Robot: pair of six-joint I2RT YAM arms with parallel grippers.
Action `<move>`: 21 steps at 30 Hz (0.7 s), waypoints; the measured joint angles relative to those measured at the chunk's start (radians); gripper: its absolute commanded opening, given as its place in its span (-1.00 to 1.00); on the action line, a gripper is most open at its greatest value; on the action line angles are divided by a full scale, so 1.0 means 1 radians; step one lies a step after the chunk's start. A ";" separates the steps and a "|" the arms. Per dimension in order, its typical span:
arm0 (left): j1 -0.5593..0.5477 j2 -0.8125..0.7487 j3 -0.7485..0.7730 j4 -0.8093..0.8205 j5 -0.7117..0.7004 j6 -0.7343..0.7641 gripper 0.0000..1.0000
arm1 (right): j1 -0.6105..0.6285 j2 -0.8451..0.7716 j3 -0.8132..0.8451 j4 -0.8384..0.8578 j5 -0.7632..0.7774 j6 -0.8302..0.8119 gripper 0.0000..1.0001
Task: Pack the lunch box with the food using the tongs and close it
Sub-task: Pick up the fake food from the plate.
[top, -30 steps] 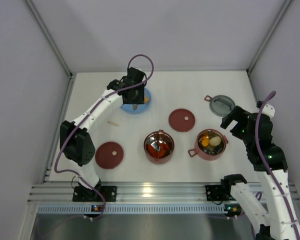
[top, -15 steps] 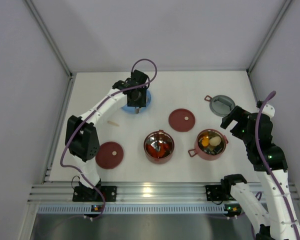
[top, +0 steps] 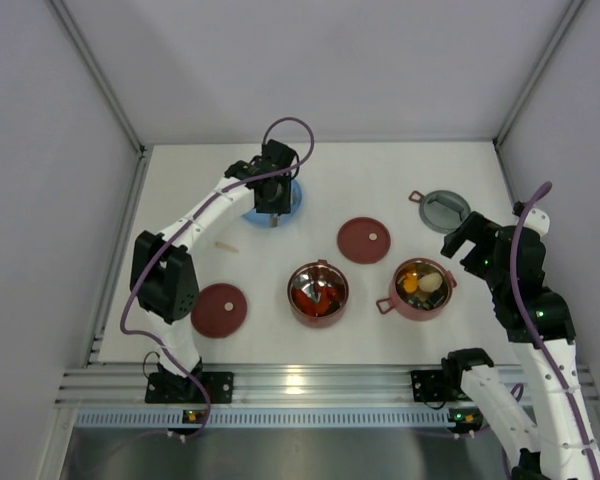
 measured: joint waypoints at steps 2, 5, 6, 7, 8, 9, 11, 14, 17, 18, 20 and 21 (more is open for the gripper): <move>0.000 -0.003 0.000 0.000 -0.006 0.000 -0.68 | 0.000 0.000 0.000 0.000 0.000 0.000 0.99; 0.000 -0.017 0.004 -0.008 -0.010 0.000 -0.74 | 0.000 0.000 0.000 0.000 0.000 0.000 0.99; 0.000 -0.028 0.006 -0.012 -0.010 0.000 -0.76 | 0.000 0.000 0.000 0.000 0.000 0.000 0.99; 0.000 -0.042 0.009 -0.016 -0.009 0.001 -0.77 | 0.000 0.000 0.000 0.000 0.000 0.000 0.99; -0.001 -0.056 0.015 -0.021 -0.007 0.002 -0.77 | 0.000 0.000 0.000 0.000 0.000 0.000 0.99; -0.005 -0.071 0.027 -0.029 -0.005 0.005 -0.77 | 0.000 0.000 0.000 0.000 0.000 0.000 0.99; -0.014 -0.100 0.054 -0.037 -0.005 0.016 -0.78 | 0.000 0.000 0.000 0.000 0.000 0.000 0.99; -0.054 -0.141 0.105 -0.042 0.002 0.034 -0.78 | 0.000 0.000 0.000 0.000 0.000 0.001 0.99; -0.124 -0.172 0.141 -0.043 0.030 0.059 -0.77 | 0.000 0.000 0.000 0.000 0.000 0.001 0.99; -0.154 -0.183 0.146 -0.043 0.038 0.070 -0.76 | 0.000 0.000 0.000 0.000 0.000 0.001 0.99; -0.226 -0.195 0.154 -0.049 0.056 0.090 -0.77 | 0.000 0.000 0.000 0.000 0.000 0.001 0.99; -0.264 -0.198 0.155 -0.050 0.068 0.101 -0.77 | 0.000 0.001 0.000 0.000 0.000 0.001 0.99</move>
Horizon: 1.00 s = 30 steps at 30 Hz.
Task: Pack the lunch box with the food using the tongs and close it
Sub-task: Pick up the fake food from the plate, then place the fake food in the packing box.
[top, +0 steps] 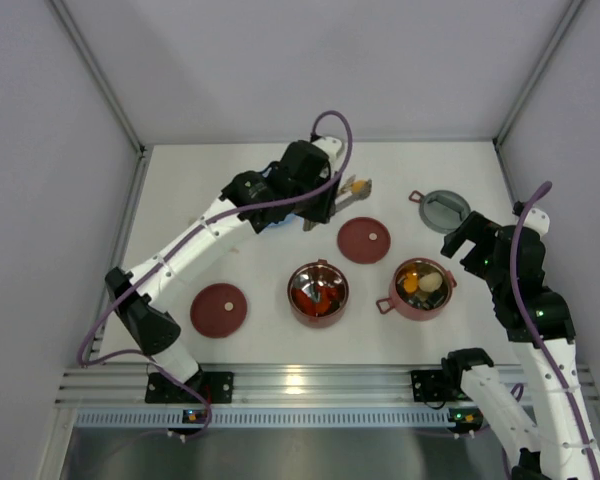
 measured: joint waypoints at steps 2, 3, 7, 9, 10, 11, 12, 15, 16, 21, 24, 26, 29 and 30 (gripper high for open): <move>-0.063 -0.002 0.000 -0.003 0.030 0.015 -0.76 | 0.000 0.001 0.000 0.000 0.000 0.000 0.99; -0.109 -0.002 -0.005 -0.004 0.053 0.028 -0.76 | 0.000 0.002 0.000 -0.001 0.001 0.000 0.99; -0.214 -0.015 -0.044 -0.005 0.122 0.056 -0.74 | 0.000 0.001 0.000 -0.002 0.004 0.000 0.99; -0.241 -0.026 -0.070 -0.006 0.151 0.065 -0.74 | 0.000 0.001 0.000 -0.002 0.008 0.000 0.99; -0.253 -0.030 -0.081 -0.007 0.164 0.071 -0.73 | 0.000 0.001 0.000 -0.002 0.008 0.000 0.99; -0.267 -0.032 -0.091 -0.008 0.173 0.076 -0.73 | 0.000 0.001 0.000 -0.002 0.008 0.000 0.99; -0.279 -0.032 -0.099 -0.010 0.179 0.080 -0.71 | 0.000 0.001 0.000 -0.002 0.008 0.000 0.99; -0.324 -0.032 -0.122 -0.010 0.191 0.086 -0.69 | 0.000 0.001 0.001 -0.002 0.008 0.000 0.99; -0.341 -0.032 -0.127 -0.010 0.194 0.088 -0.67 | 0.000 0.001 0.001 -0.002 0.008 0.000 0.99; -0.388 -0.013 -0.135 -0.008 0.209 0.088 -0.64 | 0.000 0.001 0.001 -0.002 0.008 0.000 0.99; -0.388 0.008 -0.139 -0.003 0.208 0.087 -0.61 | 0.000 0.001 0.001 -0.002 0.009 0.000 0.99; -0.385 0.024 -0.140 0.000 0.203 0.087 -0.59 | 0.000 -0.001 0.001 -0.002 0.009 0.000 0.99; -0.385 0.044 -0.142 0.010 0.195 0.087 -0.57 | 0.000 -0.001 0.001 -0.002 0.009 0.000 0.99; -0.385 0.050 -0.142 0.015 0.193 0.087 -0.58 | 0.000 -0.001 0.000 -0.002 0.009 0.000 0.99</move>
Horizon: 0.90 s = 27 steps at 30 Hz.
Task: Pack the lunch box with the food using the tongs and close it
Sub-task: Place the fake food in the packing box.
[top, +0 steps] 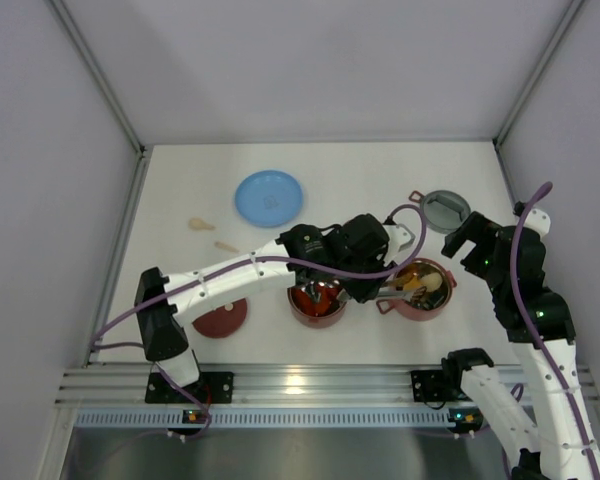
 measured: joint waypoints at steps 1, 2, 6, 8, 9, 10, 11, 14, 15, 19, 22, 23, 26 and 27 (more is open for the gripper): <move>0.000 0.006 0.000 0.004 -0.001 0.000 -0.57 | 0.000 0.000 0.000 0.000 0.000 0.000 0.99; 0.000 0.011 0.000 0.010 -0.002 0.000 -0.57 | 0.000 0.000 0.000 0.000 0.000 0.000 0.99; 0.000 0.037 0.000 0.030 -0.021 -0.003 -0.46 | 0.000 -0.001 0.000 0.000 0.000 0.000 0.99; 0.000 0.049 0.000 0.034 -0.039 -0.005 -0.36 | 0.000 -0.003 0.000 0.000 0.000 0.000 0.99; 0.000 0.055 0.000 0.034 -0.043 -0.006 -0.33 | 0.000 -0.004 0.000 0.000 0.000 0.000 0.99; 0.000 0.059 0.000 0.034 -0.050 -0.006 -0.32 | 0.000 -0.006 0.000 0.000 0.000 0.000 0.99; 0.000 0.063 0.000 0.034 -0.057 -0.006 -0.28 | 0.000 -0.006 0.000 0.000 0.000 0.000 0.99; 0.000 0.067 0.000 0.037 -0.063 -0.006 -0.21 | 0.000 -0.006 0.000 0.000 0.000 0.000 0.99; 0.000 0.067 0.000 0.037 -0.064 -0.006 -0.20 | 0.000 -0.006 0.000 0.000 0.000 0.000 0.99; 0.000 0.067 0.000 0.039 -0.065 -0.006 -0.17 | 0.000 -0.006 0.000 0.000 0.000 0.000 0.99; 0.000 0.067 0.000 0.039 -0.065 -0.006 -0.14 | 0.000 -0.006 0.000 0.000 0.000 0.000 0.99; 0.000 0.067 0.000 0.039 -0.065 -0.006 -0.14 | 0.000 -0.006 0.000 0.000 0.000 0.000 0.99; 0.000 0.068 0.000 0.040 -0.065 -0.006 -0.13 | 0.000 -0.006 0.000 0.000 0.000 0.000 0.99; 0.000 0.068 0.001 0.040 -0.065 -0.006 -0.12 | 0.000 -0.006 0.000 0.000 0.000 0.000 0.99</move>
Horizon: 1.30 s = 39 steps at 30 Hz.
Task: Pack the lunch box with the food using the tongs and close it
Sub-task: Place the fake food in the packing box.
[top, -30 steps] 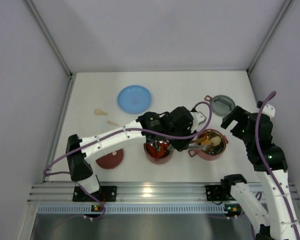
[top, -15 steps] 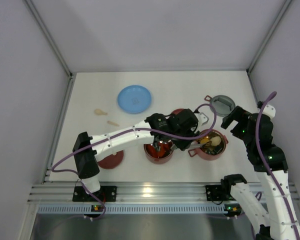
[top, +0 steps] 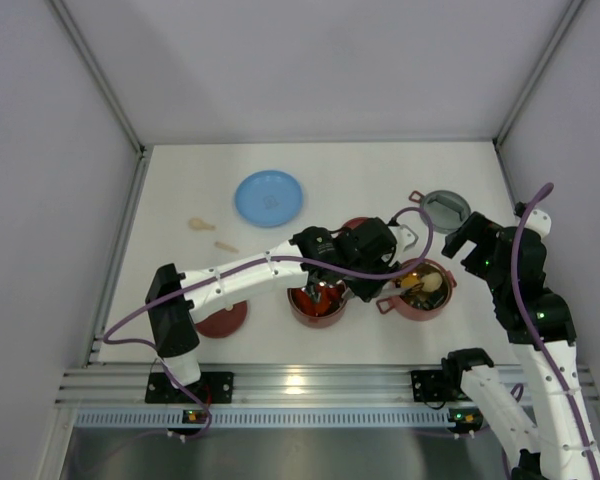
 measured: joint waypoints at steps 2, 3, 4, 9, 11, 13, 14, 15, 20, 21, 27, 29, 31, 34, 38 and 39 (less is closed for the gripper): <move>0.000 0.000 0.000 0.000 0.000 0.000 -0.11 | 0.000 0.000 0.000 0.000 0.000 0.000 0.99; 0.000 0.000 0.000 0.000 0.000 0.000 -0.11 | 0.000 0.000 0.000 0.000 0.000 0.000 0.99; 0.000 0.000 0.000 0.000 0.000 0.000 -0.10 | 0.000 0.000 0.000 0.000 0.000 0.000 0.99; 0.000 0.000 0.000 0.000 0.002 0.001 -0.07 | 0.000 0.000 0.000 0.000 0.000 0.000 0.99; 0.000 0.000 0.002 0.000 0.004 0.001 -0.07 | 0.000 0.000 0.000 0.000 0.000 0.000 0.99; 0.000 0.000 0.003 0.001 0.005 0.001 -0.07 | 0.000 0.000 0.000 0.000 0.000 0.000 0.99; 0.000 0.000 0.004 0.002 0.005 0.001 -0.07 | 0.000 0.000 0.000 0.000 0.000 0.000 0.99; 0.000 0.000 0.004 0.001 0.006 0.001 -0.07 | 0.000 0.000 0.000 0.000 0.000 0.000 0.99; 0.000 0.000 0.004 0.002 0.008 0.001 -0.07 | 0.000 0.000 0.000 0.000 0.000 0.000 0.99; 0.000 0.000 0.004 0.002 0.008 0.001 -0.07 | 0.000 0.000 0.000 0.000 0.000 0.000 0.99; 0.000 0.000 0.006 0.005 0.004 0.001 -0.09 | 0.000 0.000 0.000 0.000 0.000 0.000 0.99; 0.000 -0.003 0.008 0.009 0.004 0.001 -0.09 | 0.000 0.000 0.000 0.000 0.000 0.000 0.99; 0.000 -0.013 0.008 0.010 0.004 0.001 -0.08 | 0.000 0.000 0.000 0.000 0.000 0.000 0.99; 0.002 -0.044 0.008 0.010 0.004 0.001 -0.08 | 0.000 0.000 0.000 0.000 0.002 0.000 0.99; 0.012 -0.100 0.009 0.010 -0.007 0.001 -0.08 | 0.000 0.000 0.000 0.000 0.003 0.000 0.99; 0.018 -0.114 0.009 0.010 -0.014 0.000 -0.08 | 0.000 0.000 0.000 0.000 0.003 0.000 0.99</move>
